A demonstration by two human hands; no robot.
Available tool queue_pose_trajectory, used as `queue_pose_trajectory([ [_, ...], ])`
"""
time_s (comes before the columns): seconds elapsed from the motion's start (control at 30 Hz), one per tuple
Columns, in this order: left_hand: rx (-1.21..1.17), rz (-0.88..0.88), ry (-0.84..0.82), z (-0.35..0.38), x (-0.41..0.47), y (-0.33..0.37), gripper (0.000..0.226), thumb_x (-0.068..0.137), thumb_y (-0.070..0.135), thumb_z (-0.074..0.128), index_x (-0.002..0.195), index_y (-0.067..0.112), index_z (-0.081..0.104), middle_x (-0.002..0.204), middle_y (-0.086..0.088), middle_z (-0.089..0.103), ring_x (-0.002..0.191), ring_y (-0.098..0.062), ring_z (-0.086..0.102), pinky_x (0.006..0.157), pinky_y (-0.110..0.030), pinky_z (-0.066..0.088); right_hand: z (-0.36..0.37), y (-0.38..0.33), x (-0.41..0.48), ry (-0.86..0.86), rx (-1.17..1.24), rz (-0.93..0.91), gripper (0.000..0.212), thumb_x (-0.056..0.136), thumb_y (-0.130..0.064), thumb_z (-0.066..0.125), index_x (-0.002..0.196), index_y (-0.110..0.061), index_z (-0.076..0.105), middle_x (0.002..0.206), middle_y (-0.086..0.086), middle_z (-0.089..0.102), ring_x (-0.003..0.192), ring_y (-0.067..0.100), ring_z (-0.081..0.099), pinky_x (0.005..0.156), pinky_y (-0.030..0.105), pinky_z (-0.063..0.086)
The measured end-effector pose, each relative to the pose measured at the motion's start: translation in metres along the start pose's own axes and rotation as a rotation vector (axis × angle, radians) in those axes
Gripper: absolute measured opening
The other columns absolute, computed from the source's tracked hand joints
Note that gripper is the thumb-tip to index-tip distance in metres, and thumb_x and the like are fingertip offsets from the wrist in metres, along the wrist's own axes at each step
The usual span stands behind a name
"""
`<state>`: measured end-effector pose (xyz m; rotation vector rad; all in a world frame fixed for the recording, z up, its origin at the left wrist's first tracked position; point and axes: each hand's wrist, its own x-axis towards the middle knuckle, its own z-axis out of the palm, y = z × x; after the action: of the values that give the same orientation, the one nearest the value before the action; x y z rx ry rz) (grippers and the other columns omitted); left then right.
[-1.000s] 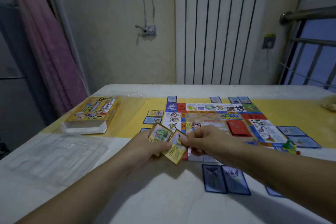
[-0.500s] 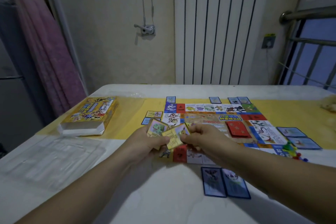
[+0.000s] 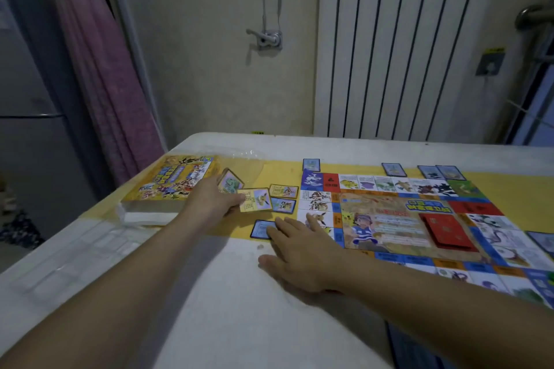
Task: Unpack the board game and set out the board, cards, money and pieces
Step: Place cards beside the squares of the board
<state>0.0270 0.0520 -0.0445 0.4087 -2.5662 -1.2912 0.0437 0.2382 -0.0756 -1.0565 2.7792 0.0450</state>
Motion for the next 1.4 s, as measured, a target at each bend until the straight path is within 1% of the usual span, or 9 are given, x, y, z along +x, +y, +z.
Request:
queue_pose_trajectory([
  [0.1, 0.052, -0.010, -0.066, 0.007, 0.005, -0.002, 0.016, 0.081, 0.022, 0.074, 0.085, 0.015, 0.060, 0.070, 0.004, 0.059, 0.057, -0.007, 0.051, 0.042, -0.015, 0.035, -0.001, 0.001, -0.004, -0.004, -0.001, -0.018, 0.069, 0.098, -0.056, 0.018, 0.152, -0.015, 0.010, 0.160, 0.004, 0.005, 0.147, 0.018, 0.002, 0.116, 0.051, -0.010],
  [0.23, 0.119, -0.044, -0.115, 0.016, 0.014, -0.005, 0.023, 0.076, 0.028, 0.078, 0.087, 0.013, 0.066, 0.069, -0.002, 0.066, 0.064, -0.018, 0.060, 0.066, -0.030, 0.049, -0.003, 0.001, -0.010, -0.023, 0.001, -0.028, 0.070, 0.097, -0.057, 0.018, 0.152, -0.015, 0.010, 0.160, 0.002, 0.006, 0.146, 0.016, 0.002, 0.116, 0.050, -0.012],
  [0.3, 0.084, -0.063, -0.150, 0.019, 0.018, -0.005, 0.024, 0.075, 0.026, 0.079, 0.088, 0.012, 0.066, 0.068, -0.004, 0.068, 0.062, -0.020, 0.061, 0.071, -0.036, 0.053, -0.003, 0.000, -0.011, -0.036, -0.007, -0.027, 0.071, 0.096, -0.059, 0.017, 0.152, -0.016, 0.008, 0.160, 0.002, 0.004, 0.147, 0.015, 0.000, 0.116, 0.051, -0.012],
  [0.57, 0.154, -0.101, -0.357, 0.017, 0.021, 0.001, 0.019, 0.077, 0.022, 0.077, 0.088, 0.011, 0.065, 0.065, -0.002, 0.069, 0.050, -0.012, 0.058, 0.053, -0.021, 0.048, -0.007, -0.004, -0.020, -0.085, -0.040, -0.034, 0.072, 0.095, -0.061, 0.016, 0.152, -0.018, 0.007, 0.160, 0.002, 0.004, 0.147, 0.017, 0.000, 0.115, 0.052, -0.014],
  [0.7, 0.256, -0.054, -0.362, 0.023, 0.022, 0.004, 0.021, 0.076, 0.023, 0.079, 0.084, 0.014, 0.062, 0.065, 0.001, 0.066, 0.048, -0.008, 0.057, 0.046, -0.017, 0.045, -0.008, -0.007, -0.023, -0.083, -0.050, -0.035, 0.072, 0.095, -0.061, 0.016, 0.152, -0.018, 0.009, 0.160, 0.001, 0.006, 0.147, 0.017, 0.002, 0.115, 0.053, -0.013],
  [0.9, 0.373, 0.007, -0.321, 0.032, 0.024, 0.012, 0.037, 0.073, 0.023, 0.081, 0.102, 0.010, 0.061, 0.094, -0.005, 0.066, 0.068, -0.014, 0.059, 0.048, -0.019, 0.042, -0.007, -0.008, -0.023, -0.072, -0.049, -0.031, 0.072, 0.095, -0.061, 0.017, 0.152, -0.017, 0.010, 0.160, 0.002, 0.006, 0.147, 0.017, 0.001, 0.115, 0.051, -0.014],
  [1.2, 0.447, -0.017, -0.266, 0.034, 0.027, 0.011, 0.038, 0.072, 0.025, 0.082, 0.097, 0.010, 0.058, 0.094, -0.007, 0.065, 0.079, -0.022, 0.063, 0.065, -0.030, 0.050, -0.007, -0.010, -0.024, -0.058, -0.057, -0.026, 0.072, 0.095, -0.061, 0.018, 0.152, -0.016, 0.012, 0.159, 0.004, 0.009, 0.146, 0.019, 0.006, 0.115, 0.053, -0.012],
  [1.3, 0.445, -0.022, -0.267, 0.034, 0.027, 0.011, 0.037, 0.072, 0.025, 0.081, 0.096, 0.010, 0.057, 0.089, -0.006, 0.064, 0.072, -0.020, 0.062, 0.057, -0.027, 0.048, -0.008, -0.011, -0.024, -0.062, -0.057, -0.025, 0.072, 0.095, -0.061, 0.018, 0.152, -0.016, 0.013, 0.159, 0.005, 0.010, 0.146, 0.019, 0.006, 0.115, 0.053, -0.012],
  [1.4, 0.524, -0.002, -0.243, 0.034, 0.023, 0.015, 0.043, 0.073, 0.028, 0.081, 0.102, 0.010, 0.057, 0.099, -0.006, 0.063, 0.086, -0.021, 0.060, 0.064, -0.028, 0.046, -0.009, -0.012, -0.024, -0.065, -0.054, -0.023, 0.072, 0.095, -0.061, 0.018, 0.151, -0.015, 0.013, 0.159, 0.006, 0.011, 0.146, 0.020, 0.007, 0.116, 0.052, -0.011],
])
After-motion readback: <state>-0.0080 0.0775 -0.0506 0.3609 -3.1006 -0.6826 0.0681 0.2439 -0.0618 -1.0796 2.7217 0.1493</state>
